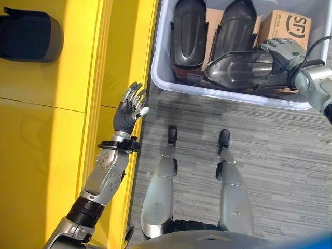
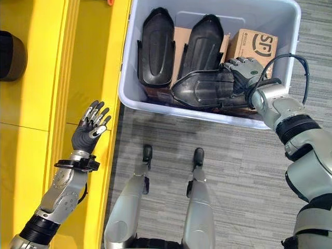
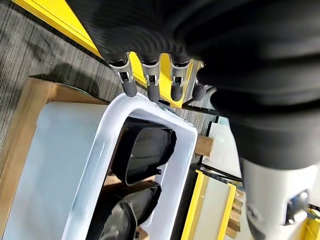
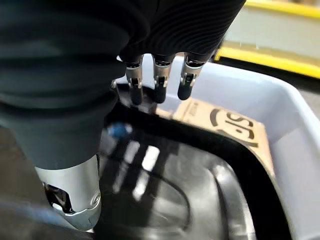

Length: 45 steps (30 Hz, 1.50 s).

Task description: Move parts from the plastic box to the shelf.

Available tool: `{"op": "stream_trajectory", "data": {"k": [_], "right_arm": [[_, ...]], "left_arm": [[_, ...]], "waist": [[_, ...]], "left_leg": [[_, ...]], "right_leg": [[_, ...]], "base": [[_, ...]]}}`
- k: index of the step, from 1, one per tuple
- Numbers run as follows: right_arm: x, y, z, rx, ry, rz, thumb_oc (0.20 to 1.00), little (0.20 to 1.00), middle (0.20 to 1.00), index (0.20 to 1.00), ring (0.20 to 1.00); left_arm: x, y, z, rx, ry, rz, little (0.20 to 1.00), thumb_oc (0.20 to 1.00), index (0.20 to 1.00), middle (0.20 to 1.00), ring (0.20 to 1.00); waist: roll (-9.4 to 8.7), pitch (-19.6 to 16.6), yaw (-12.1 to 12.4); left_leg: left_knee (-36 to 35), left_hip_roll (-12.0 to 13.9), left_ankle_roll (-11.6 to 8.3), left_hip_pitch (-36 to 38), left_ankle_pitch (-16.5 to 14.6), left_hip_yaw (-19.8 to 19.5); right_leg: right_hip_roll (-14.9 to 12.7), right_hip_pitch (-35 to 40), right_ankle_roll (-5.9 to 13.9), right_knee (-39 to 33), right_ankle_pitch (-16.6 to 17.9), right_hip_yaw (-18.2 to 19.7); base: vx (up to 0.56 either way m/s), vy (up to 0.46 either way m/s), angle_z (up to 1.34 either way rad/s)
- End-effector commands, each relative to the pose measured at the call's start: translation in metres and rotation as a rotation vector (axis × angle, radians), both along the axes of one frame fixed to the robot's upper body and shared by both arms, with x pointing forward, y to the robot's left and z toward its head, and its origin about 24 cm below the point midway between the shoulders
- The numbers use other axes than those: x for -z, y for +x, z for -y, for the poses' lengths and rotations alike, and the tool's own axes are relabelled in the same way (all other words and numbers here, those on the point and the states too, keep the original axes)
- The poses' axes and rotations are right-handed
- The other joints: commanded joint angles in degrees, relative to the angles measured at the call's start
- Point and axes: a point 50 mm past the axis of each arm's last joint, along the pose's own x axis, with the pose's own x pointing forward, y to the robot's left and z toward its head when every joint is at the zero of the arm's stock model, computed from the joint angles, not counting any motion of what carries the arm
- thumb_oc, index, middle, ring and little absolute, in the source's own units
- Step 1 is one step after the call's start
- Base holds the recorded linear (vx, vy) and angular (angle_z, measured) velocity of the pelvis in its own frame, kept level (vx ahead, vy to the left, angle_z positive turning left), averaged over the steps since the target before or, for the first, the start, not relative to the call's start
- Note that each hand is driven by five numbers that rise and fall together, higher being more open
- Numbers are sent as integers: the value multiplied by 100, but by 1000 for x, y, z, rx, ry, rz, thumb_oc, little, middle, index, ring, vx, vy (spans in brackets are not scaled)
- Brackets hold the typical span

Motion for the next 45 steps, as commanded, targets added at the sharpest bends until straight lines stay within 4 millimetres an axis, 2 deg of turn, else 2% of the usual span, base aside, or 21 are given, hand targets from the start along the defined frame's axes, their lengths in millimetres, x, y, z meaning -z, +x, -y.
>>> {"op": "stream_trajectory", "data": {"k": [1, 8, 9, 17, 30, 37, 42, 45], "right_arm": [[-38, -7, 10, 20, -133, 106, 1000, 1000, 1000, 1000, 1000], [-64, -12, 8, 9, -173, 184, 1000, 1000, 1000, 1000, 1000], [-73, -14, 10, 13, -172, 213, 1000, 1000, 1000, 1000, 1000], [-110, -26, 17, 23, -92, 364, 1000, 1000, 1000, 1000, 1000], [-111, -21, 18, 41, -24, 364, 1000, 1000, 1000, 1000, 1000], [-128, -27, 20, 35, 28, 444, 1000, 1000, 1000, 1000, 1000], [-129, -27, 20, 34, 47, 458, 1000, 1000, 1000, 1000, 1000], [-132, -29, 29, 70, 80, 482, 1000, 1000, 1000, 1000, 1000]], "left_arm": [[-20, -7, -5, -34, 12, 124, 1000, 1000, 1000, 1000, 1000], [-22, -7, -8, -63, 8, 137, 1000, 1000, 1000, 1000, 1000], [-22, -9, -9, -68, 9, 138, 1000, 1000, 1000, 1000, 1000], [-24, -11, -13, -92, -11, 153, 1000, 1000, 1000, 1000, 1000], [-27, -14, -13, -104, -22, 167, 1000, 1000, 1000, 1000, 1000], [-25, -18, -16, -120, -32, 164, 1000, 1000, 1000, 1000, 1000], [-25, -20, -17, -132, -33, 162, 1000, 1000, 1000, 1000, 1000], [-27, -21, -19, -141, -29, 171, 1000, 1000, 1000, 1000, 1000]], "waist": [[-103, -104, 81], [-150, -104, 89], [-157, -104, 95], [-196, -104, 81], [-137, -104, 150], [-57, -104, 171], [-23, -104, 180], [6, -104, 204]], "left_leg": [[51, 264, -48, -161, -135, -235], [16, 275, -57, -280, -125, -276], [2, 276, -58, -292, -121, -281], [-29, 277, -48, -404, -115, -321], [113, 203, -32, -745, -165, -391], [556, 26, -15, -1431, -371, -438], [813, -59, 14, -1784, -466, -495], [963, -93, 33, -2007, -504, -531]], "right_leg": [[-145, -71, 97, 900, -940, -14], [-115, -256, 80, 1031, -1001, -40], [-114, -279, 76, 1044, -1010, -49], [-106, -419, 64, 1128, -1057, -92], [-100, -787, 29, 1353, -1135, -101], [-144, -1414, -1, 1811, -1280, -68], [-159, -1730, -17, 2069, -1365, -62], [-185, -1947, -30, 2233, -1409, -49]], "base": [[46, -52, 2], [15, -18, 1], [26, -13, 6], [25, -12, 6], [6, -1, 1], [27, 2, 11], [30, 1, 6], [6, 2, 2]]}}
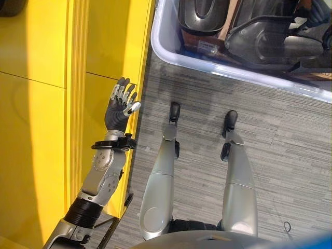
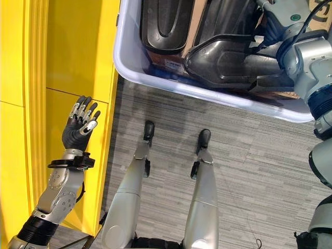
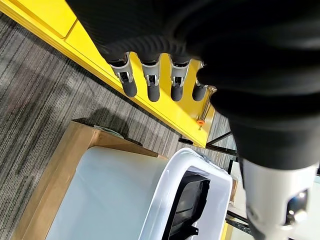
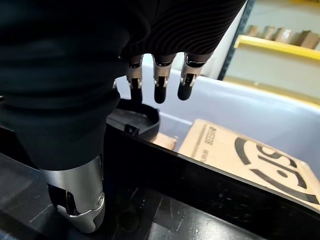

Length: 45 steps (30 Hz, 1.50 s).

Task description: Move parts from the plastic box to the shelf.

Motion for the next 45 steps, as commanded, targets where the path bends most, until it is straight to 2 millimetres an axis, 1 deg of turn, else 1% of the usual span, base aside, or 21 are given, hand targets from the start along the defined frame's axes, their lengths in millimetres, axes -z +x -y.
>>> {"op": "stream_trajectory", "data": {"k": [1, 6, 9, 10, 15, 18, 25, 33, 34, 35, 38, 40, 41, 42, 43, 44, 45], "right_arm": [[-24, -10, 9, 29, 15, 92, 1000, 1000, 1000, 1000, 1000], [-18, -9, 23, 80, 85, 101, 1000, 1000, 1000, 1000, 1000], [-1, -6, 35, 131, 136, 66, 1000, 1000, 1000, 1000, 1000], [8, -5, 40, 156, 149, 43, 200, 200, 200, 200, 200], [18, -2, 41, 154, 182, 25, 200, 200, 200, 200, 200], [20, -2, 41, 144, 190, 28, 200, 200, 200, 200, 200], [27, -2, 35, 102, 187, 31, 200, 200, 200, 200, 200], [34, -3, 35, 84, 211, 20, 200, 200, 200, 200, 200], [33, -4, 36, 72, 232, 33, 200, 200, 200, 200, 200], [34, -4, 36, 72, 232, 33, 200, 200, 200, 200, 200], [35, -4, 32, 32, 303, 54, 200, 200, 200, 200, 200], [34, -4, 31, 22, 321, 60, 200, 200, 200, 200, 200], [31, -4, 28, -10, 375, 81, 200, 200, 200, 200, 200], [32, -4, 28, -9, 376, 80, 200, 200, 200, 200, 200], [31, -5, 26, -53, 453, 105, 200, 200, 200, 200, 200], [32, -5, 26, -52, 455, 104, 200, 200, 200, 200, 200], [29, -5, 22, -99, 509, 124, 200, 200, 200, 200, 200]], "left_arm": [[-19, -17, -8, -46, 14, 122, 1000, 1000, 1000, 1000, 1000], [-19, -17, -7, -46, 7, 123, 1000, 1000, 1000, 1000, 1000], [-17, -17, -4, -41, 0, 115, 1000, 1000, 1000, 1000, 1000], [-17, -16, -3, -37, -2, 115, 1000, 1000, 1000, 1000, 1000], [-17, -14, -1, -34, -5, 115, 1000, 1000, 1000, 1000, 1000], [-17, -13, 0, -35, -2, 116, 1000, 1000, 1000, 1000, 1000], [-19, -12, 0, -33, 7, 123, 1000, 1000, 1000, 1000, 1000], [-19, -10, 0, -24, 20, 119, 1000, 1000, 1000, 1000, 1000], [-19, -10, -1, -24, 23, 116, 1000, 1000, 1000, 1000, 1000], [-19, -10, -1, -24, 24, 115, 1000, 1000, 1000, 1000, 1000], [-21, -8, -4, -23, 30, 119, 1000, 1000, 1000, 1000, 1000], [-22, -7, -5, -24, 32, 124, 1000, 1000, 1000, 1000, 1000], [-21, -7, -6, -29, 29, 117, 1000, 1000, 1000, 1000, 1000], [-21, -7, -6, -28, 31, 116, 1000, 1000, 1000, 1000, 1000], [-21, -7, -9, -35, 30, 113, 1000, 1000, 1000, 1000, 1000], [-21, -7, -9, -35, 32, 112, 1000, 1000, 1000, 1000, 1000], [-20, -7, -11, -37, 33, 108, 1000, 1000, 1000, 1000, 1000]], "waist": [[49, -115, 81], [76, -115, 107], [120, -115, 126], [131, -115, 128], [99, -115, 111], [71, -115, 99], [-63, -115, 67], [-180, -115, 57], [-240, -115, 63], [-240, -115, 65], [-371, -115, 55], [-393, -115, 61], [-438, -115, 33], [-440, -115, 38], [-490, -115, 12], [-496, -115, 21], [-528, -116, -9]], "left_leg": [[242, 94, 65, -167, -558, -185], [372, 48, 84, -401, -588, -223], [475, 12, 103, -554, -608, -248], [503, 10, 111, -570, -617, -239], [496, -2, 121, -500, -636, -242], [463, -6, 122, -415, -637, -249], [323, 21, 118, 40, -633, -247], [153, 47, 94, 538, -588, -279], [40, 59, 81, 820, -559, -306], [30, 60, 80, 831, -555, -309], [-205, 132, 70, 1329, -482, -325], [-267, 155, 70, 1401, -433, -327], [-322, 171, 65, 1603, -417, -313], [-346, 176, 65, 1626, -407, -315], [-382, 203, 61, 1821, -405, -310], [-401, 207, 61, 1841, -398, -312], [-453, 233, 59, 2016, -390, -296]], "right_leg": [[-6, 163, 77, 569, -798, 59], [-13, -47, 58, 721, -838, 55], [-28, -182, 41, 820, -866, 37], [-29, -203, 32, 857, -876, 27], [-26, -144, 34, 847, -880, 29], [-22, -60, 37, 821, -874, 25], [-41, 421, 66, 609, -826, -21], [-55, 985, 73, 378, -790, -95], [-50, 1307, 79, 220, -762, -146], [-49, 1321, 78, 208, -759, -151], [-19, 1882, 96, -180, -622, -206], [-7, 1979, 102, -281, -562, -214], [-4, 2222, 114, -410, -535, -208], [0, 2250, 114, -442, -521, -215], [-10, 2462, 121, -552, -492, -226], [-6, 2488, 121, -578, -480, -232], [-10, 2672, 132, -685, -443, -234]], "base": [[16, 3, 6], [15, -1, 4], [15, 9, 3], [0, 0, 0], [0, 0, 0], [0, 0, 0], [-11, 3, -1], [-29, 3, 1], [-47, -3, 3], [-58, -6, -1], [-35, -9, 4], [-18, -1, 0], [0, 0, 0], [2, 6, -4], [9, -1, -3], [5, 5, -4], [3, 7, -5]]}}
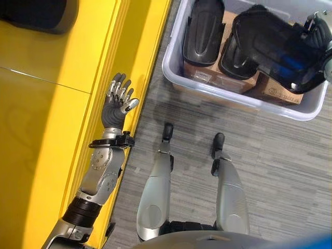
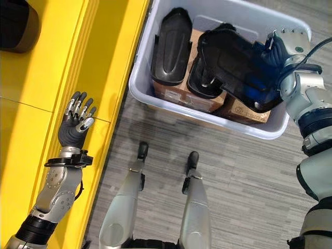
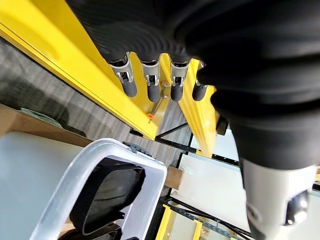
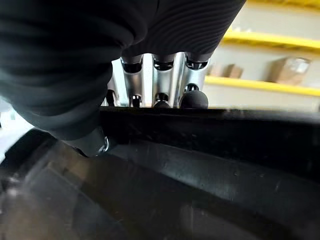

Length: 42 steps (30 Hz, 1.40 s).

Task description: Move parts from the plastic box to the shelf.

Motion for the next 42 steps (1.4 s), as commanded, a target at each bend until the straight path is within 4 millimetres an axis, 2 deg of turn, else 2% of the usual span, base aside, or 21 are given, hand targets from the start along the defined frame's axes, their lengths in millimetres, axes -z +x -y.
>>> {"op": "stream_trajectory", "data": {"k": [1, 4, 7, 8, 9, 10, 13, 14, 17, 21, 26, 29, 35, 42], "right_arm": [[-24, -6, -3, -63, 151, 151, 200, 200, 200, 200, 200], [-24, -10, -12, -184, 307, 204, 200, 200, 200, 200, 200], [-16, -12, -14, -231, 372, 203, 200, 200, 200, 200, 200], [-7, -16, -16, -284, 439, 202, 200, 200, 200, 200, 200], [-6, -16, -16, -283, 440, 202, 200, 200, 200, 200, 200], [4, -22, -17, -349, 521, 195, 200, 200, 200, 200, 200], [12, -28, -17, -386, 570, 192, 200, 200, 200, 200, 200], [30, -34, -21, -444, 667, 187, 200, 200, 200, 200, 200], [42, -38, -22, -456, 715, 192, 200, 200, 200, 200, 200], [63, -47, -32, -525, 842, 207, 200, 200, 200, 200, 200], [97, -60, -54, -625, 1039, 191, 200, 200, 200, 200, 200], [105, -65, -63, -659, 1075, 168, 200, 200, 200, 200, 200], [123, -73, -77, -696, 1178, 137, 200, 200, 200, 200, 200], [132, -76, -92, -748, 1246, 96, 200, 200, 200, 200, 200]], "left_arm": [[-12, -8, -10, -13, 17, 78, 1000, 1000, 1000, 1000, 1000], [-7, -9, -16, -24, 18, 55, 1000, 1000, 1000, 1000, 1000], [-5, -12, -19, -26, 15, 42, 1000, 1000, 1000, 1000, 1000], [-4, -14, -22, -21, 29, 27, 1000, 1000, 1000, 1000, 1000], [-4, -14, -22, -21, 30, 27, 1000, 1000, 1000, 1000, 1000], [0, -18, -28, -27, 41, 4, 1000, 1000, 1000, 1000, 1000], [5, -20, -32, -33, 44, -21, 1000, 1000, 1000, 1000, 1000], [8, -23, -35, -36, 43, -39, 1000, 1000, 1000, 1000, 1000], [11, -25, -36, -40, 48, -51, 1000, 1000, 1000, 1000, 1000], [19, -30, -40, -57, 49, -90, 1000, 1000, 1000, 1000, 1000], [39, -42, -44, -81, 28, -177, 1000, 1000, 1000, 1000, 1000], [43, -45, -44, -88, 23, -197, 1000, 1000, 1000, 1000, 1000], [60, -54, -47, -133, 0, -270, 1000, 1000, 1000, 1000, 1000], [76, -66, -49, -171, -13, -343, 1000, 1000, 1000, 1000, 1000]], "waist": [[-96, 13, 29], [-183, -178, -37], [-212, -321, -82], [-248, -445, -111], [-251, -444, -105], [-281, -650, -158], [-315, -791, -176], [-344, -1007, -219], [-355, -1158, -231], [-369, -1459, -245], [-310, -1878, -257], [-287, -1991, -255], [-214, -2265, -237], [-142, -2353, -128]], "left_leg": [[-291, 261, -4, 349, -254, -168], [-417, 349, -24, 647, -227, -142], [-478, 387, -27, 763, -225, -135], [-532, 425, -30, 879, -221, -134], [-535, 425, -30, 883, -220, -134], [-592, 483, -44, 1060, -237, -117], [-633, 525, -55, 1171, -243, -105], [-712, 569, -58, 1332, -258, -77], [-778, 597, -60, 1460, -267, -41], [-874, 667, -69, 1711, -312, 33], [-1014, 759, -85, 2049, -359, 108], [-1073, 797, -98, 2169, -353, 109], [-1149, 906, -126, 2449, -350, 74], [-1188, 1156, -180, 2616, -189, -158]], "right_leg": [[-9, 545, 14, 252, -674, -19], [-6, 867, 32, -16, -607, -30], [-4, 994, 42, -117, -581, -47], [-4, 1118, 47, -200, -562, -59], [-4, 1122, 47, -203, -561, -60], [0, 1302, 65, -338, -542, -39], [13, 1418, 76, -417, -532, -40], [28, 1561, 91, -519, -517, -40], [43, 1673, 105, -594, -508, -37], [76, 1913, 128, -786, -473, -5], [114, 2232, 154, -995, -465, 30], [133, 2352, 147, -1021, -491, 26], [241, 2599, 76, -897, -708, -20], [521, 2718, -151, -276, -1199, -239]], "base": [[2, 10, -3], [27, -2, 0], [30, -3, -4], [53, -4, -5], [82, -12, -9], [55, -11, -4], [54, -17, -5], [56, -27, -7], [41, -21, -6], [39, -21, -8], [46, -24, -12], [17, -21, 1], [5, -27, 2], [-38, -119, 15]]}}
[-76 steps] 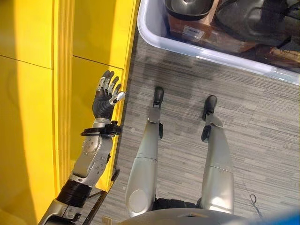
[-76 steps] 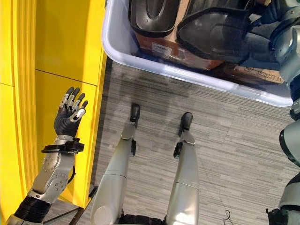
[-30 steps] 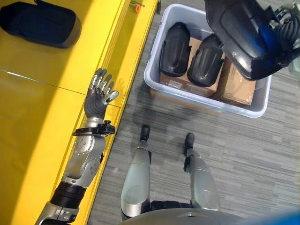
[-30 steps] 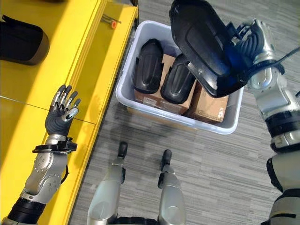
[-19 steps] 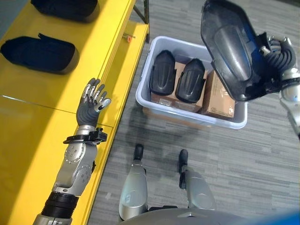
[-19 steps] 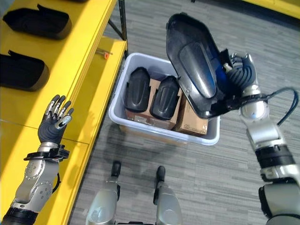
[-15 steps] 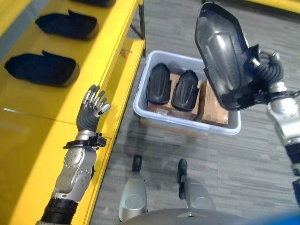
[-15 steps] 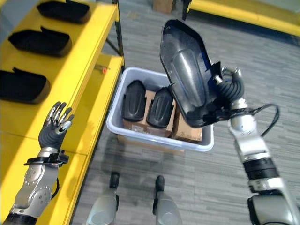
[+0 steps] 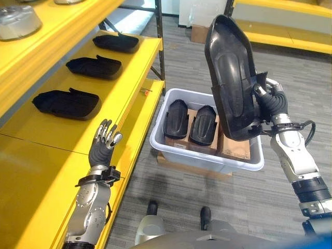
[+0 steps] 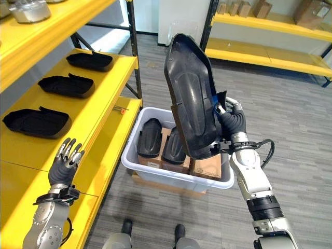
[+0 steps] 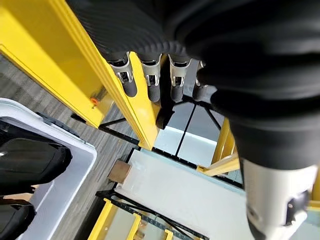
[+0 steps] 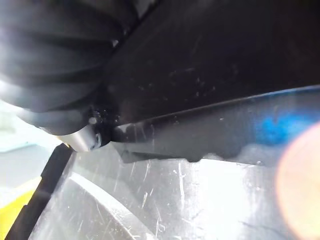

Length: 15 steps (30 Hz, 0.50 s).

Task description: Move parts from the plastic box to the shelf.

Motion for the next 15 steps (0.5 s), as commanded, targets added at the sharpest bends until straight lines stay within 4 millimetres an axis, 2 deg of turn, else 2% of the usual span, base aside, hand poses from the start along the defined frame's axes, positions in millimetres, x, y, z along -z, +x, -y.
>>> {"op": "stream_trajectory", "data": {"k": [1, 3, 5, 6, 8, 9, 10, 11, 13, 15], "right_arm": [[-34, -2, -9, -67, 95, 173, 200, 200, 200, 200, 200], [-36, -2, -11, -73, 95, 182, 200, 200, 200, 200, 200], [-41, -1, -12, -80, 90, 203, 200, 200, 200, 200, 200], [-42, -1, -12, -80, 90, 204, 200, 200, 200, 200, 200], [-47, 0, -12, -76, 79, 224, 200, 200, 200, 200, 200], [-50, 1, -10, -70, 72, 233, 200, 200, 200, 200, 200], [-54, 1, -10, -62, 49, 246, 200, 200, 200, 200, 200], [-54, 1, -10, -61, 49, 247, 200, 200, 200, 200, 200], [-54, 1, -8, -45, 41, 251, 200, 200, 200, 200, 200], [-52, -3, -3, -19, 42, 256, 200, 200, 200, 200, 200]], "left_arm": [[-6, -4, -12, -8, 85, 19, 1000, 1000, 1000, 1000, 1000], [-3, -7, -12, -21, 77, 7, 1000, 1000, 1000, 1000, 1000], [2, -9, -12, -31, 66, -11, 1000, 1000, 1000, 1000, 1000], [2, -9, -12, -31, 66, -10, 1000, 1000, 1000, 1000, 1000], [4, -6, -11, -37, 63, -14, 1000, 1000, 1000, 1000, 1000], [3, -3, -9, -32, 61, -6, 1000, 1000, 1000, 1000, 1000], [5, 0, -7, -26, 56, -7, 1000, 1000, 1000, 1000, 1000], [4, 0, -7, -25, 56, -6, 1000, 1000, 1000, 1000, 1000], [4, 3, -4, -16, 44, 4, 1000, 1000, 1000, 1000, 1000], [2, 8, 1, 0, 41, 19, 1000, 1000, 1000, 1000, 1000]], "waist": [[-56, -241, 202], [-27, -202, 228], [72, -55, 364], [77, -54, 347], [140, 89, 412], [151, 161, 419], [143, 213, 411], [151, 207, 407], [149, 213, 388], [206, 193, 350]], "left_leg": [[94, 617, -109, -418, 261, -477], [81, 647, -140, -488, 358, -587], [-4, 665, -197, -677, 657, -804], [-9, 664, -201, -688, 665, -824], [7, 608, -217, -890, 873, -858], [77, 551, -149, -1005, 894, -763], [200, 568, -49, -1045, 834, -306], [197, 569, -44, -1064, 850, -316], [417, 689, -6, -1074, 741, 325], [520, 748, -62, -1146, 784, 466]], "right_leg": [[132, -308, -90, 1312, -1256, -198], [200, -338, -152, 1380, -1313, -285], [303, -411, -264, 1430, -1366, -509], [303, -413, -267, 1433, -1368, -527], [267, -445, -359, 1492, -1418, -765], [177, -455, -379, 1551, -1427, -912], [31, -412, -382, 1557, -1436, -1138], [36, -420, -380, 1541, -1413, -1147], [-145, -366, -382, 1563, -1432, -1434], [-308, -255, -369, 1544, -1441, -1694]], "base": [[-123, -216, 30], [-124, -180, 44], [-151, -151, 64], [-106, -78, 51], [-108, -57, 64], [-123, -40, 79], [-96, -16, 62], [-78, -20, 87], [-28, -11, 116], [15, 19, 111]]}}
